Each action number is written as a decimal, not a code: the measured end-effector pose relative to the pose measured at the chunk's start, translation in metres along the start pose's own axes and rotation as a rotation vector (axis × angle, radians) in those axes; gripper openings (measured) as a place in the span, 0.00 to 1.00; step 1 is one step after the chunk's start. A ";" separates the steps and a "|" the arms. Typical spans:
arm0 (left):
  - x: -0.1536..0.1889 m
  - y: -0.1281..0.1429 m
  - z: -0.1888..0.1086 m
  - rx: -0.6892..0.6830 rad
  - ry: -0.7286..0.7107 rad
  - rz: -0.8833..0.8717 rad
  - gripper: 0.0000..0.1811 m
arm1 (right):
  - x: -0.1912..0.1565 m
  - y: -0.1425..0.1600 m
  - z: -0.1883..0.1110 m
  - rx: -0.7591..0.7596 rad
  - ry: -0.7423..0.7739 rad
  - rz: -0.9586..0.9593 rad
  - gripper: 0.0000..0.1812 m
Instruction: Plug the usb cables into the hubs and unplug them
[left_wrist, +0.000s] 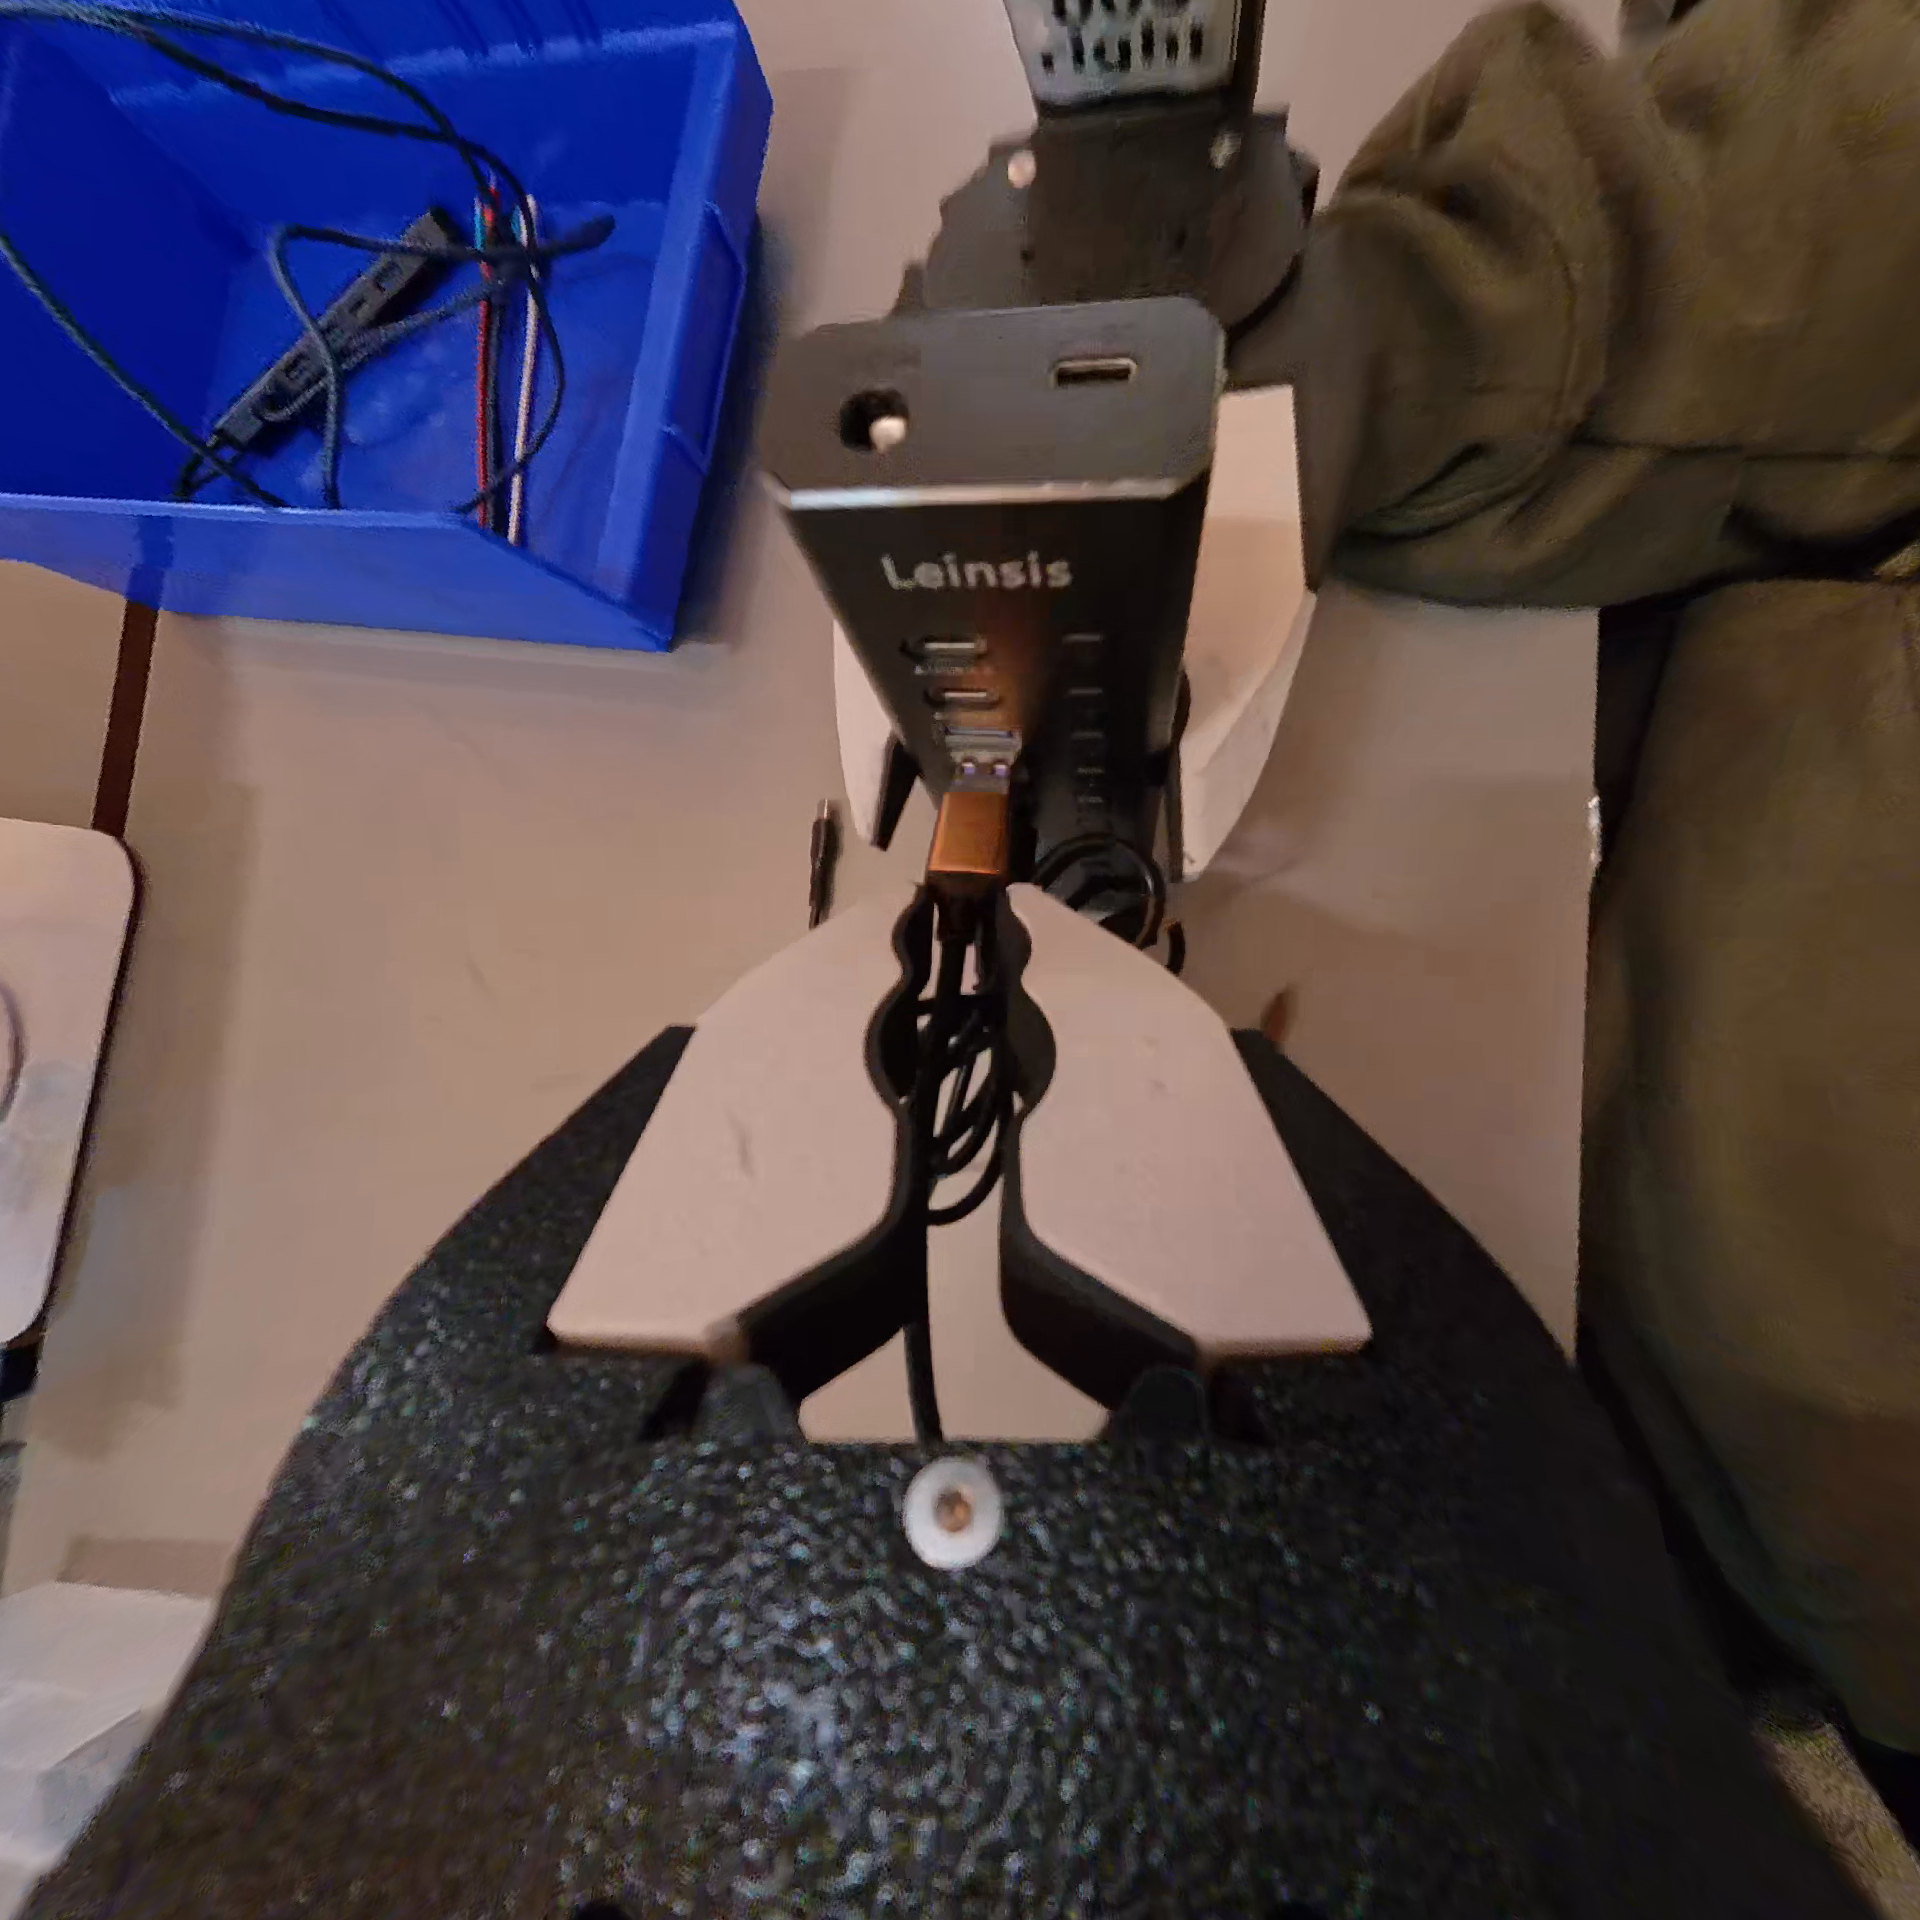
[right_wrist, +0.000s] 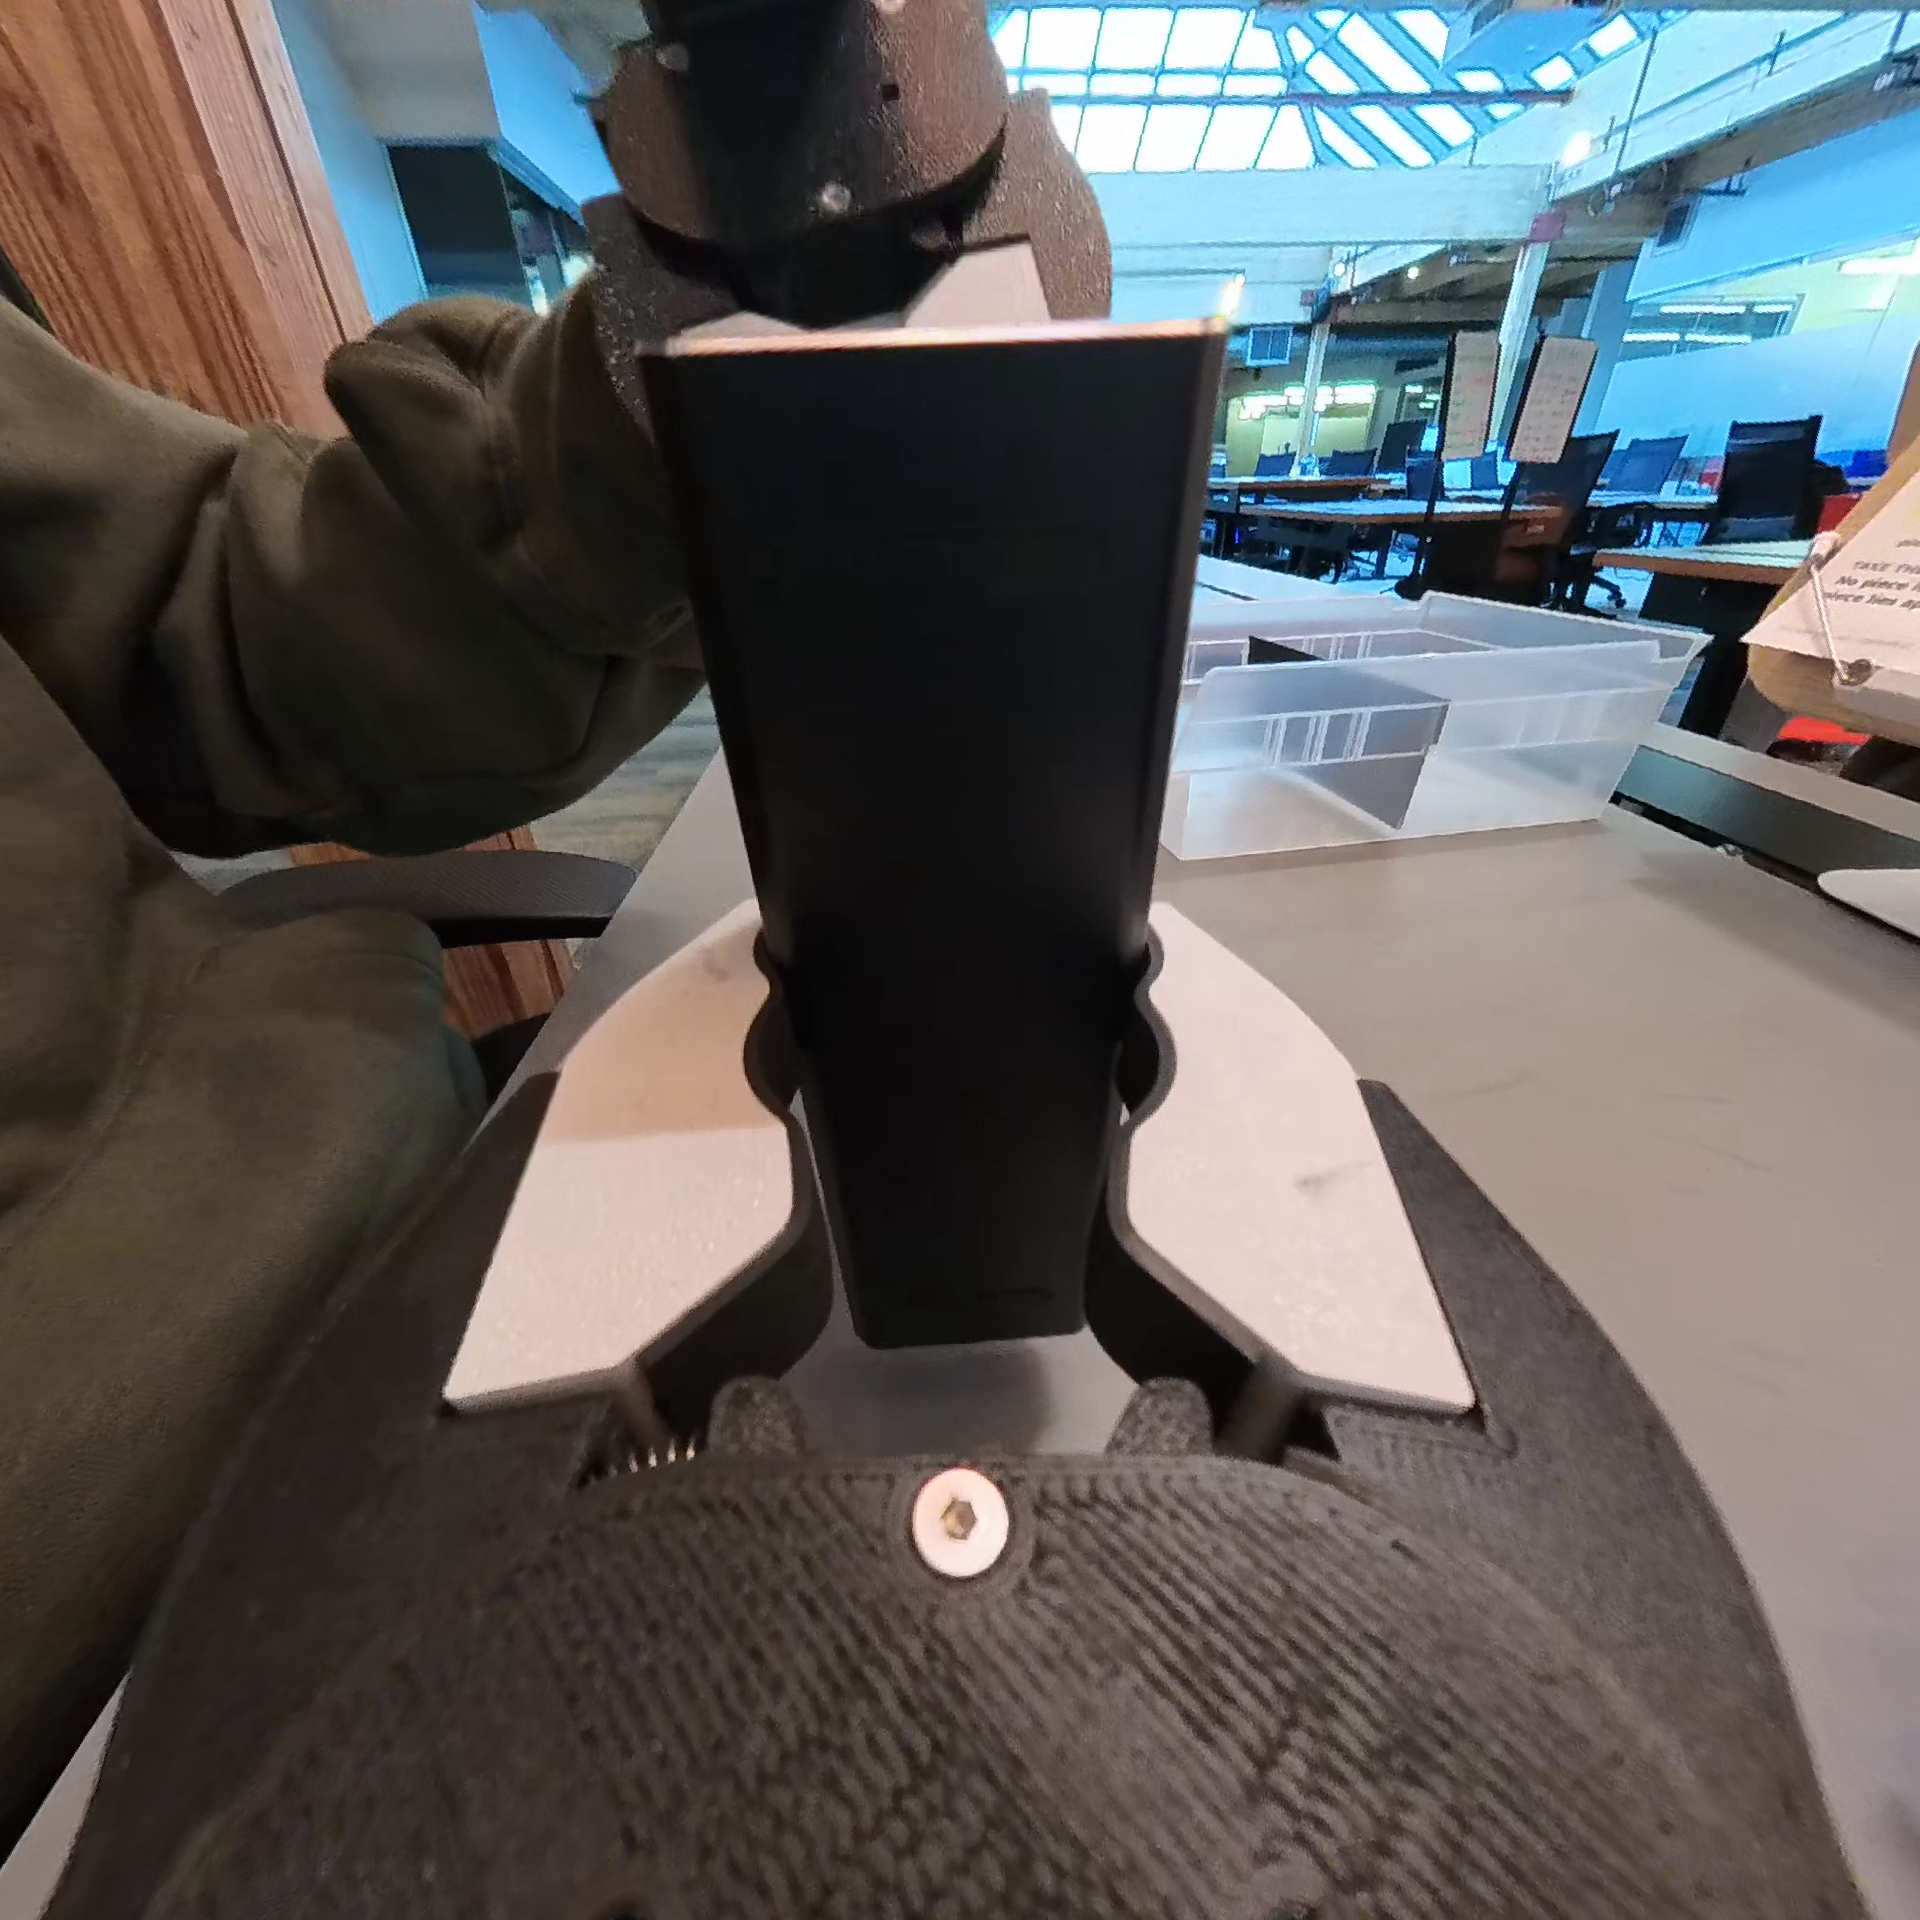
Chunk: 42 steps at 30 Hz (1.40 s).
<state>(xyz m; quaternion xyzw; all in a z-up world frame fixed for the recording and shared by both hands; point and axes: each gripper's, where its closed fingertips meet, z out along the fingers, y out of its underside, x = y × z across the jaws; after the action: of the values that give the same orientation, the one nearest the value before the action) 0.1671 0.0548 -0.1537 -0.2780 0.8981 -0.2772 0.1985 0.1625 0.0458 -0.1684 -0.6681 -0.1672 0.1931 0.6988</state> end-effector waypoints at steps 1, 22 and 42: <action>0.001 -0.001 -0.001 0.019 0.013 -0.019 0.05 | -0.001 0.000 0.000 0.003 -0.003 -0.002 0.34; 0.000 -0.004 0.011 0.122 -0.001 -0.106 0.06 | 0.003 -0.002 -0.002 0.016 0.002 0.040 0.33; -0.030 0.120 0.002 0.476 -0.278 -0.567 0.31 | 0.082 -0.189 -0.173 0.216 0.774 -0.179 0.34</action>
<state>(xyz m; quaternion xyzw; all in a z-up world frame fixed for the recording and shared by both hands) 0.1447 0.1553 -0.2219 -0.4962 0.6608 -0.4811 0.2927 0.3276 -0.0702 0.0091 -0.5970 0.0720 -0.1177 0.7903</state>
